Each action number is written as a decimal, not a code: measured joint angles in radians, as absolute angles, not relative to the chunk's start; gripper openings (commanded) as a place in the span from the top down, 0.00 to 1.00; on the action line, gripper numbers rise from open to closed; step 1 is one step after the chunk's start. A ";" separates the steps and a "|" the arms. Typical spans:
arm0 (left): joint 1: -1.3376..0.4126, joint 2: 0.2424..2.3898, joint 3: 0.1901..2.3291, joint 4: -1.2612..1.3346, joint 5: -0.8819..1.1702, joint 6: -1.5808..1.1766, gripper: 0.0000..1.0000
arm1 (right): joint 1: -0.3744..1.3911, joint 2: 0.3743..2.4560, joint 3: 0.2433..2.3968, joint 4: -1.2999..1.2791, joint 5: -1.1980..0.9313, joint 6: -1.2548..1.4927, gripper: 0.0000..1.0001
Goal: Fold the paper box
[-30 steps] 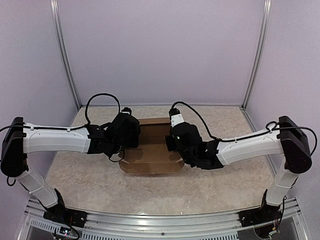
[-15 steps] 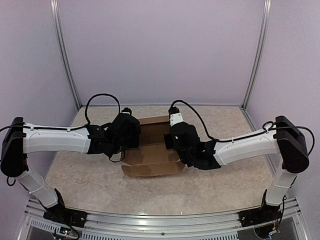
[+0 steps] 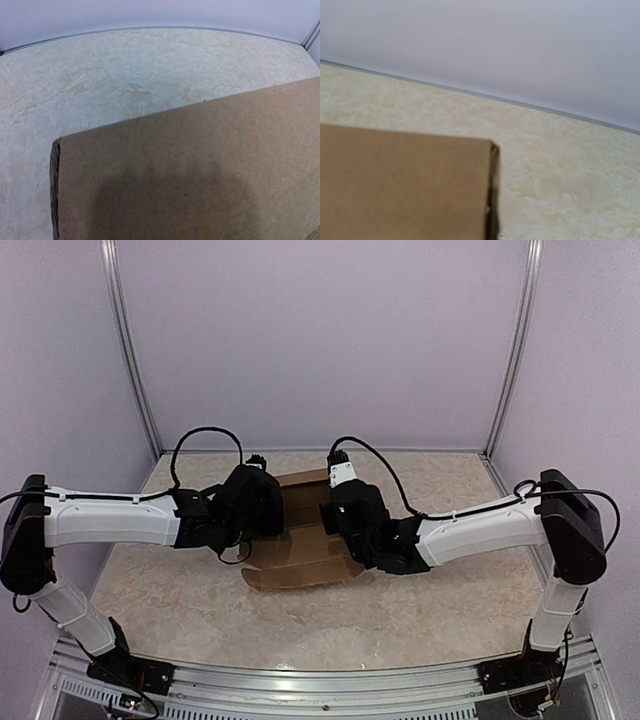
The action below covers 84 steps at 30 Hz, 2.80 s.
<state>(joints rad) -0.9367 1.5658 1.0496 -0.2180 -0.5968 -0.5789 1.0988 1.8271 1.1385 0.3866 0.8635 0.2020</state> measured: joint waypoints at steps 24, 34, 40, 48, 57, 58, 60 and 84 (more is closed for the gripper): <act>-0.887 1.165 0.823 -0.152 -0.302 -0.455 0.33 | 0.958 1.913 0.861 0.787 0.237 0.030 1.00; -0.836 1.251 0.815 -0.004 -0.123 -0.449 0.77 | 0.958 2.026 0.763 1.071 -0.003 0.016 1.00; -0.831 1.373 0.867 0.063 -0.014 -0.468 1.00 | 0.958 2.066 0.756 1.173 -0.050 0.023 1.00; -0.842 1.507 0.927 0.109 0.076 -0.494 1.00 | 0.958 2.106 0.736 1.248 -0.051 0.032 1.00; -0.872 1.607 0.953 0.134 0.125 -0.524 1.00 | 0.958 2.135 0.733 1.282 -0.044 0.050 1.00; -0.873 1.615 0.953 0.136 0.128 -0.526 1.00 | 0.958 2.137 0.733 1.284 -0.044 0.051 1.00; -0.874 1.629 0.953 0.140 0.131 -0.529 1.00 | 0.958 2.140 0.733 1.285 -0.041 0.053 1.00; -0.925 1.724 0.938 0.196 0.087 -0.541 1.00 | 0.957 2.183 0.740 1.285 -0.032 0.087 0.79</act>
